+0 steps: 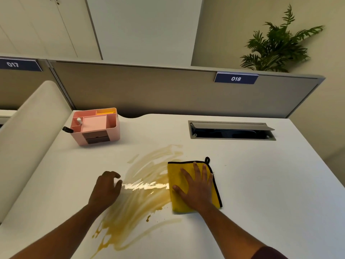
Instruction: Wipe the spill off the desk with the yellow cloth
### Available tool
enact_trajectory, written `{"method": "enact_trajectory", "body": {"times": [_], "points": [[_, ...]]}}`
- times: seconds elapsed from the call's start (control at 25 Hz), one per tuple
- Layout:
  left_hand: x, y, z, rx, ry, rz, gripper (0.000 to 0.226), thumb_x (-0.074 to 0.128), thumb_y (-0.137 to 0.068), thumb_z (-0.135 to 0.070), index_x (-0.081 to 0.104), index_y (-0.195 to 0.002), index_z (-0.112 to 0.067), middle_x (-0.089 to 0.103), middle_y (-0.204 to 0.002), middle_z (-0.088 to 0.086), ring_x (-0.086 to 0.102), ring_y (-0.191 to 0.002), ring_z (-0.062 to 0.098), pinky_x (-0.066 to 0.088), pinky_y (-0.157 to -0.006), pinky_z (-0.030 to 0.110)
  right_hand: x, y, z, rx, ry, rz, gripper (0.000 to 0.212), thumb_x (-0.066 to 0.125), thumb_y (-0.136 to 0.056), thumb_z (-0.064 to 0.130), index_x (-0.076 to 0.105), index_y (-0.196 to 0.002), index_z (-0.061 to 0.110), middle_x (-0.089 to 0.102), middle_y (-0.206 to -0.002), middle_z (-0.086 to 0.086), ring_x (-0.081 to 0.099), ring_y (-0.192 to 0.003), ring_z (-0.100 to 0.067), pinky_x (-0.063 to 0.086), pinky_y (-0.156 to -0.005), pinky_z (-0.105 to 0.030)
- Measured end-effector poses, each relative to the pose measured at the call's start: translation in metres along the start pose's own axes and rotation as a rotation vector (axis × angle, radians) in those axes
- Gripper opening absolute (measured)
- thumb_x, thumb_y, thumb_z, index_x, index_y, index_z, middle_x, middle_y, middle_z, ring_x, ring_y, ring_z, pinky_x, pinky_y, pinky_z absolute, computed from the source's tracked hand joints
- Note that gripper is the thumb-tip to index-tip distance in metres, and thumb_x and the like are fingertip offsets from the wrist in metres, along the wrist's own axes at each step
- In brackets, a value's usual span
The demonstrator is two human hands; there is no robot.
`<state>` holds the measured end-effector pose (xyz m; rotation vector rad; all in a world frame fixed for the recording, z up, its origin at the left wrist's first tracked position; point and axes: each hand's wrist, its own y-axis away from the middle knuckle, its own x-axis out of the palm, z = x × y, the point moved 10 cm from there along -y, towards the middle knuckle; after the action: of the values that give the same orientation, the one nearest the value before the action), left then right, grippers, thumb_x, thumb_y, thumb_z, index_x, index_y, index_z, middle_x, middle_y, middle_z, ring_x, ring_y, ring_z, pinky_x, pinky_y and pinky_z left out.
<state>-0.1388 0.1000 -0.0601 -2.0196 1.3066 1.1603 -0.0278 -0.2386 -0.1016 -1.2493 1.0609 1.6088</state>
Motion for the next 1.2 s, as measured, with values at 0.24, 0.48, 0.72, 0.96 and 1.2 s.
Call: {"method": "enact_trajectory", "body": {"times": [0.24, 0.48, 0.72, 0.96, 1.2], "points": [[0.004, -0.044, 0.049, -0.077, -0.044, -0.009, 0.048, 0.068, -0.093, -0.016, 0.055, -0.132, 0.009, 0.051, -0.143, 0.027, 0.044, -0.140, 0.045, 0.035, -0.116, 0.053, 0.028, -0.006, -0.011, 0.064, -0.008, 0.009, 0.096, 0.020, -0.078, 0.105, 0.005, -0.162, 0.062, 0.001, -0.180, 0.000, -0.006, -0.163, -0.048, 0.000, -0.124, -0.076], [0.012, -0.097, 0.056, 0.000, -0.062, 0.020, 0.060, 0.054, -0.100, -0.027, 0.037, -0.152, -0.003, 0.033, -0.164, 0.014, 0.019, -0.156, 0.036, 0.024, -0.124, 0.051, 0.031, -0.019, -0.023, 0.107, 0.012, -0.078, 0.095, 0.026, -0.081, 0.102, 0.004, -0.163, 0.059, 0.003, -0.180, 0.001, -0.003, -0.164, -0.045, 0.004, -0.125, -0.074], [0.035, -0.120, 0.034, 0.178, -0.150, 0.094, 0.062, 0.033, -0.104, -0.043, 0.030, -0.159, -0.013, 0.029, -0.167, 0.002, 0.018, -0.158, 0.030, 0.019, -0.126, 0.048, 0.022, -0.058, -0.063, 0.269, 0.037, -0.066, 0.097, 0.013, -0.081, 0.102, -0.005, -0.164, 0.057, -0.008, -0.180, 0.001, -0.014, -0.163, -0.044, 0.000, -0.126, -0.073], [0.043, -0.130, 0.042, 0.211, -0.197, 0.052, 0.073, 0.021, -0.098, -0.058, 0.026, -0.160, -0.021, 0.024, -0.168, -0.005, 0.014, -0.158, 0.022, 0.015, -0.127, 0.042, 0.012, -0.100, -0.093, 0.367, 0.009, -0.068, 0.097, 0.009, -0.081, 0.101, -0.004, -0.165, 0.054, -0.005, -0.180, -0.001, -0.010, -0.163, -0.046, 0.001, -0.126, -0.073], [0.052, -0.135, 0.049, 0.191, -0.272, 0.062, 0.070, 0.023, -0.099, -0.061, 0.017, -0.162, -0.031, 0.015, -0.170, -0.012, 0.007, -0.159, 0.015, 0.012, -0.128, 0.040, 0.006, -0.143, -0.094, 0.413, -0.020, -0.089, 0.098, 0.007, -0.081, 0.099, -0.001, -0.166, 0.052, -0.003, -0.180, -0.005, -0.010, -0.162, -0.049, 0.001, -0.124, -0.076]]}}
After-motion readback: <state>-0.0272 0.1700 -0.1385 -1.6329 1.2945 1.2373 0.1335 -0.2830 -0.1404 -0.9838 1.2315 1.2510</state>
